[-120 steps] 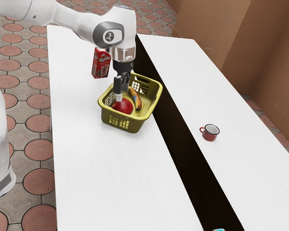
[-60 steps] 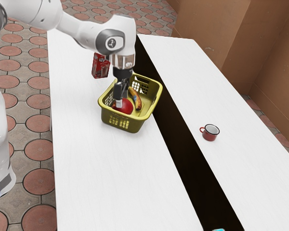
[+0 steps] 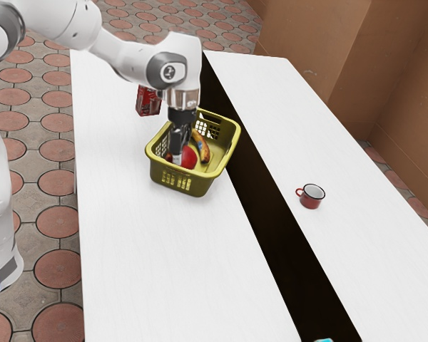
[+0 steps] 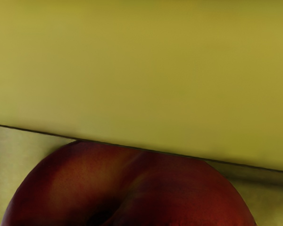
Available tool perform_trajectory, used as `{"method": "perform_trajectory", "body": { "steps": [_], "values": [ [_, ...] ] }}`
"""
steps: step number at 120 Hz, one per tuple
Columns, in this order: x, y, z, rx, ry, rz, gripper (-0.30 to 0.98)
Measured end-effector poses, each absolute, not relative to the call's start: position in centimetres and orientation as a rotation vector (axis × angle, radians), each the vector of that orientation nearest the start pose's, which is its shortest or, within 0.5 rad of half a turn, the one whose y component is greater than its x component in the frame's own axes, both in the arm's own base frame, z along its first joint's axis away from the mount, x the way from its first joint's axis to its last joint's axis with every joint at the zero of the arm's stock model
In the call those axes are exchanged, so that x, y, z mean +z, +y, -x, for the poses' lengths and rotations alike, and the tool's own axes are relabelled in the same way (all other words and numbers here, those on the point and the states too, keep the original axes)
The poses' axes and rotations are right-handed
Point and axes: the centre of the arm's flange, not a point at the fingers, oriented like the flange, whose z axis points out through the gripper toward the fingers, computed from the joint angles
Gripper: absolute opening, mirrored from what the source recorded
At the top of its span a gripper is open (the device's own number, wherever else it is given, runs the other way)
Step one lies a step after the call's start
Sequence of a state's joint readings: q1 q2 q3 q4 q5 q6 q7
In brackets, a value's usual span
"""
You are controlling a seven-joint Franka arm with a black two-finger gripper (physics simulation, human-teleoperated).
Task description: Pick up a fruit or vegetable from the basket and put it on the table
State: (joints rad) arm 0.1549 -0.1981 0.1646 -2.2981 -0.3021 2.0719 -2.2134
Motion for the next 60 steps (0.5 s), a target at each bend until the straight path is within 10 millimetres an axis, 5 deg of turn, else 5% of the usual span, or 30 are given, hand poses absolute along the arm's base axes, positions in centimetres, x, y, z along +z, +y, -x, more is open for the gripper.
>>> {"method": "perform_trajectory", "body": {
  "steps": [23,60],
  "values": [
    [41.9,14.0,-46.1,-0.411,2.887,-0.668,0.64],
    [43.7,13.5,-46.0,-0.405,2.832,-0.721,0.16]
  ]
}}
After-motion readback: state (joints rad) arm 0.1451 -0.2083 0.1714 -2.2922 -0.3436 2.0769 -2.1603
